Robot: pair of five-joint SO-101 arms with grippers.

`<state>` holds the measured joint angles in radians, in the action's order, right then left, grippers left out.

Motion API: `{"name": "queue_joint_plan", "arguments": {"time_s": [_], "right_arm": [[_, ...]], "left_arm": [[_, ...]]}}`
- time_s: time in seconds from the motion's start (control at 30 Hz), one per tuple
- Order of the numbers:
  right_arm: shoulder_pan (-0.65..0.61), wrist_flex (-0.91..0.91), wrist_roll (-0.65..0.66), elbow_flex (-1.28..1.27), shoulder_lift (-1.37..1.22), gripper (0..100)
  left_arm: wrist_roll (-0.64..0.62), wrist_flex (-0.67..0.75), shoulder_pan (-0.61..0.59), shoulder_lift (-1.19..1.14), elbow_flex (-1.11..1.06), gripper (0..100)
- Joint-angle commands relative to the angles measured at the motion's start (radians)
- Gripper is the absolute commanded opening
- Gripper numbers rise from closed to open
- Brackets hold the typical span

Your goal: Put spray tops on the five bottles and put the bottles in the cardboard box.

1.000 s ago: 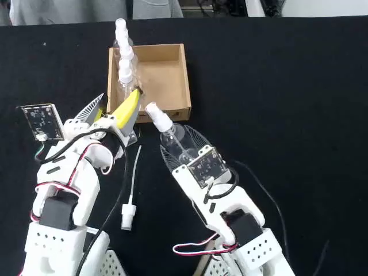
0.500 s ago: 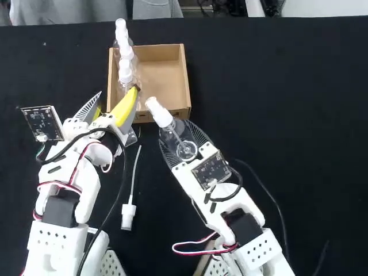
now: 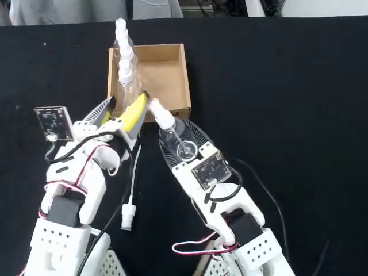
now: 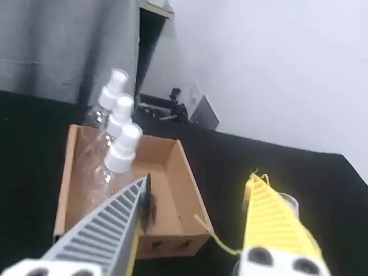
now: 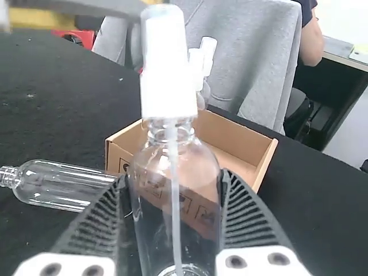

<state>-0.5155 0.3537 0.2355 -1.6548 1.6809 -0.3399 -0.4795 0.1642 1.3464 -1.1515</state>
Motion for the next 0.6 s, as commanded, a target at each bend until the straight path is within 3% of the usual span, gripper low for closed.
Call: {"name": "queue_joint_plan", "arguments": {"time_s": [0.0, 0.27, 0.57], "right_arm": [[0.037, -0.034, 0.002, 0.01, 0.031, 6.0], [0.038, -0.034, 0.002, 0.005, 0.031, 6.0], [0.04, -0.032, 0.002, 0.005, 0.031, 6.0]], "left_arm": [[0.075, 0.018, 0.064, 0.011, 0.01, 24], [0.094, -0.048, 0.156, 0.018, 0.018, 24], [0.094, -0.049, 0.168, 0.018, 0.018, 24]]}}
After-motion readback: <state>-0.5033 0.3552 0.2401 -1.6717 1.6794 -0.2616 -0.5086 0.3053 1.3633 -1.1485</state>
